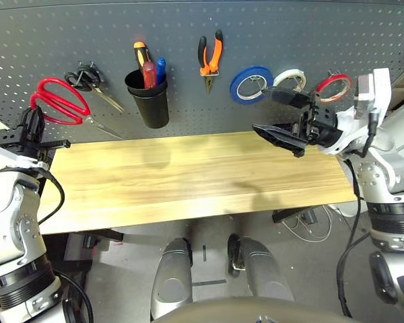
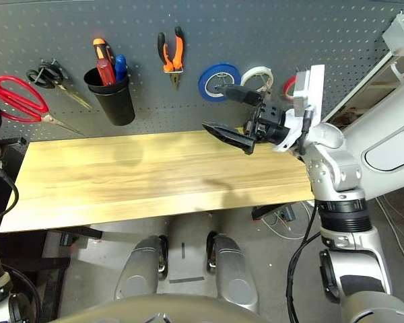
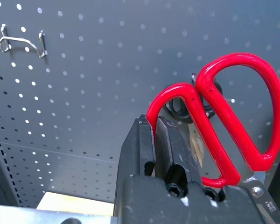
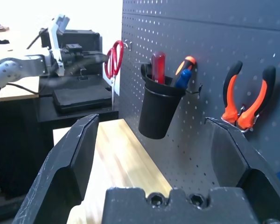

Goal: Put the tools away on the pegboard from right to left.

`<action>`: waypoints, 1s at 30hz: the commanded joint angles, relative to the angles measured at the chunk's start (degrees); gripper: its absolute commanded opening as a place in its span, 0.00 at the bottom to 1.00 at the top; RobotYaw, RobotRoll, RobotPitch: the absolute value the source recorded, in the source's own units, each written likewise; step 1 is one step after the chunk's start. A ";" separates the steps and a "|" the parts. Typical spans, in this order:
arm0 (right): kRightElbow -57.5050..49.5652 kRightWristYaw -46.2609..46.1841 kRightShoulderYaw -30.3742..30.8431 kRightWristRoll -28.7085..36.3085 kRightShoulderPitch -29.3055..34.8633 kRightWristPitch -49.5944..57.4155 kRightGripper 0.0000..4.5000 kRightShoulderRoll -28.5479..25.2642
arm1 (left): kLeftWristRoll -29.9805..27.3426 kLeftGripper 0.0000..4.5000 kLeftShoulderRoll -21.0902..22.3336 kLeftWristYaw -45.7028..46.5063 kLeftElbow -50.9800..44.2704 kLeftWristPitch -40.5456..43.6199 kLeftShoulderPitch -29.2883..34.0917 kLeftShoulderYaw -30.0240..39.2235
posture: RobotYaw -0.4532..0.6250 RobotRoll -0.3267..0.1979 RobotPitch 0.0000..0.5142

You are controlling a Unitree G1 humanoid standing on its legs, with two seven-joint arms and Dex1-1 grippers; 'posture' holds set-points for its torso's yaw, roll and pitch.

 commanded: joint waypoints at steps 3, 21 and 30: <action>-0.72 0.45 -1.26 0.76 0.01 0.01 1.00 -0.28 | 1.48 0.00 1.01 -0.58 5.41 -3.02 -3.29 -2.33 | 0.49 0.62 0.15; -6.86 -3.47 -1.42 0.82 4.33 0.98 1.00 0.20 | 8.27 0.00 -0.70 1.94 33.84 -15.00 -18.06 -10.10 | 0.38 0.62 0.15; -8.07 -6.98 -0.61 -0.46 6.27 -0.54 1.00 2.51 | 8.79 0.72 -2.72 0.51 32.60 -15.80 -13.30 -13.44 | 0.37 0.62 0.16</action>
